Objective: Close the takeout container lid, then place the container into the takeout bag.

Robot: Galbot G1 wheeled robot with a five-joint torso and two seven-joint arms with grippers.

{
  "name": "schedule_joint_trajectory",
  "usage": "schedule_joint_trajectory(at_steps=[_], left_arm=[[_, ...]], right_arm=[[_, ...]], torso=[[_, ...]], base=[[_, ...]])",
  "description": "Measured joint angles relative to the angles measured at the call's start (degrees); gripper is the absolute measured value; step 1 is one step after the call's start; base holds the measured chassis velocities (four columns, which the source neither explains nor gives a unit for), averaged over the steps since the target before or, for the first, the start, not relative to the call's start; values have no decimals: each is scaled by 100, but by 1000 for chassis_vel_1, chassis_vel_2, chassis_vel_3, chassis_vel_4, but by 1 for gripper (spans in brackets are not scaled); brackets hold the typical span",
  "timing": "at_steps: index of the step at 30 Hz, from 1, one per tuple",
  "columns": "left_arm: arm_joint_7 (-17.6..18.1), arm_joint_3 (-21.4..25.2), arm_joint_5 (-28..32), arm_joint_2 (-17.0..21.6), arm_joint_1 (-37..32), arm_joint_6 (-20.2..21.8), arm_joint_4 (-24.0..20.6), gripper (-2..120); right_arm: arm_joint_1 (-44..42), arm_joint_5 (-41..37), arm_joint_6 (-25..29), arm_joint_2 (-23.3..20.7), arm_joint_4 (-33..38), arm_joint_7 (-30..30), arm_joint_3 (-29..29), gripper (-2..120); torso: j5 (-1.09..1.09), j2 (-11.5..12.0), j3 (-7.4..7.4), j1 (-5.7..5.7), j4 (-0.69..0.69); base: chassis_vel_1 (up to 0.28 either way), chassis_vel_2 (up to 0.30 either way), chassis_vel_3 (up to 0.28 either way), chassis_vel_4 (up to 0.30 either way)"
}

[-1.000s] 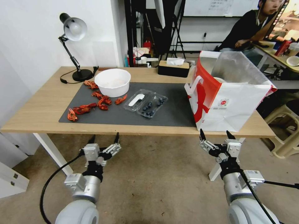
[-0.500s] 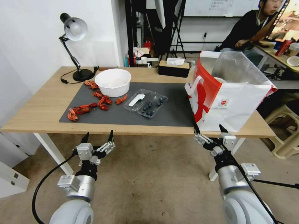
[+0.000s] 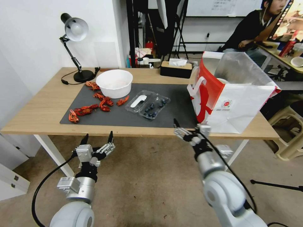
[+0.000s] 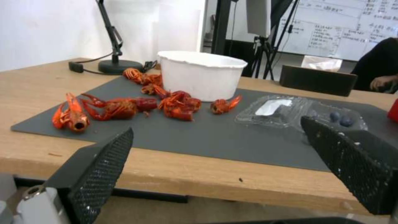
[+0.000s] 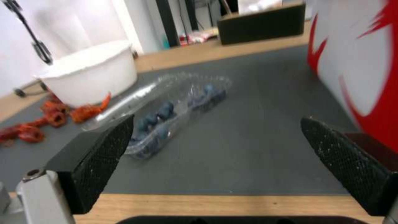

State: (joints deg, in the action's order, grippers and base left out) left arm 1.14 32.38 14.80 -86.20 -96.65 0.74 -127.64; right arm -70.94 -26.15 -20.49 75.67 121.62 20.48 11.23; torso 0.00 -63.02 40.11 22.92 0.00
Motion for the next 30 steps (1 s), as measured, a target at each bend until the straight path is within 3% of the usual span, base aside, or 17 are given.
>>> schedule_joint_trajectory(at_steps=[7, 15, 23, 30], left_arm=[[2, 58, -21, -51, -39, -29, 0, 100], [22, 120, -14, -40, -40, -48, 13, 100], [34, 138, -9, -52, -36, -86, 50, 100], [51, 165, 7, -46, -27, -123, 80, 100]], right_arm=[[934, -427, -428, 213, -569, 853, -634, 100], [1680, -568, -821, 350, -1171, 1436, -1096, 100], [2344, -944, -1425, 471, -1607, 2045, -1384, 100], [2532, -999, -1806, 528, -1764, 2235, -1421, 100]], torso=[[0, 0, 0, 0, 0], [-1, 0, 0, 0, 0], [0, 0, -1, 0, 0], [0, 0, 0, 0, 0]], base=[[0, 0, 0, 0], [0, 0, 0, 0], [0, 0, 0, 0], [0, 0, 0, 0]])
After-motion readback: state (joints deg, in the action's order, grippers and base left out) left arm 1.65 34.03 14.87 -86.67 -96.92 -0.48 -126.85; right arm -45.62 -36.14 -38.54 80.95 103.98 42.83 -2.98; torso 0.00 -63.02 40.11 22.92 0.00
